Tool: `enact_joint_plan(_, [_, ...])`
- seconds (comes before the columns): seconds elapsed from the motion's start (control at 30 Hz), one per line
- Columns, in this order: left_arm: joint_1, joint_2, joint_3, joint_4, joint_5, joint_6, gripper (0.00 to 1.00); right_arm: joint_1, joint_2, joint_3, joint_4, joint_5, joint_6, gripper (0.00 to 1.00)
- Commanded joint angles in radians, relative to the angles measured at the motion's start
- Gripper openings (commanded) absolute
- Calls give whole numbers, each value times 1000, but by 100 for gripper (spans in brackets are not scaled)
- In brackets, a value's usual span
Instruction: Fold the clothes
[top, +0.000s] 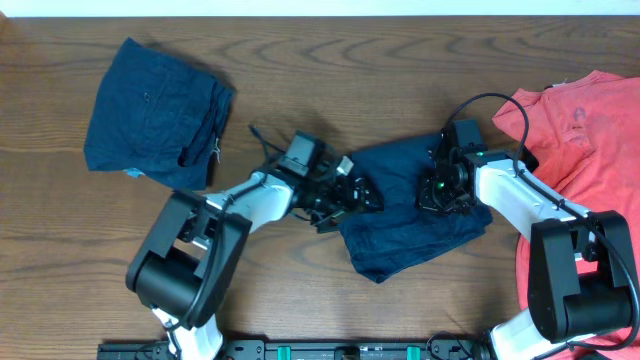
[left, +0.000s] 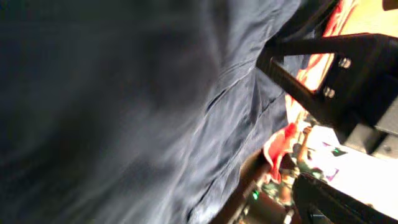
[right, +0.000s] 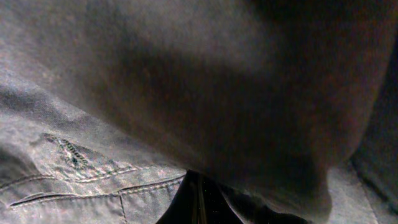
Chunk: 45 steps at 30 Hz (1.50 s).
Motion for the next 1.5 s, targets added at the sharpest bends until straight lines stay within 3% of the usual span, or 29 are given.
enact_joint_plan(0.0, [-73, 82, -41, 16, -329, -75, 91, -5, 47, -13, 13, 78, 13, 1])
enact_joint_plan(0.2, [-90, 85, -41, 33, -417, -191, 66, -5, 47, -13, 7, 77, 13, 1])
enact_joint_plan(0.37, [-87, 85, -41, 86, -427, -197, 36, -3, 47, -13, 3, 77, 13, 1])
enact_joint_plan(0.57, [-86, 84, -41, 78, -373, -16, 8, -3, 36, -12, -20, 77, -3, 1])
enact_joint_plan(0.7, [-70, 63, -33, 6, -322, 100, 6, -3, -10, 14, -94, 69, -37, 1])
enact_joint_plan(0.9, [39, -84, 60, -296, -246, 322, 6, -31, -207, 56, -171, -27, -74, 1])
enact_joint_plan(1.07, [186, -243, 191, -465, -212, 397, 6, -50, -386, 85, -163, -57, -55, 3])
enact_joint_plan(1.27, [387, -324, 359, -450, -211, 394, 6, -53, -535, 87, -127, -57, -18, 7])
enact_joint_plan(1.47, [619, -323, 477, -289, -224, 310, 6, -53, -576, 87, -133, -58, -2, 7])
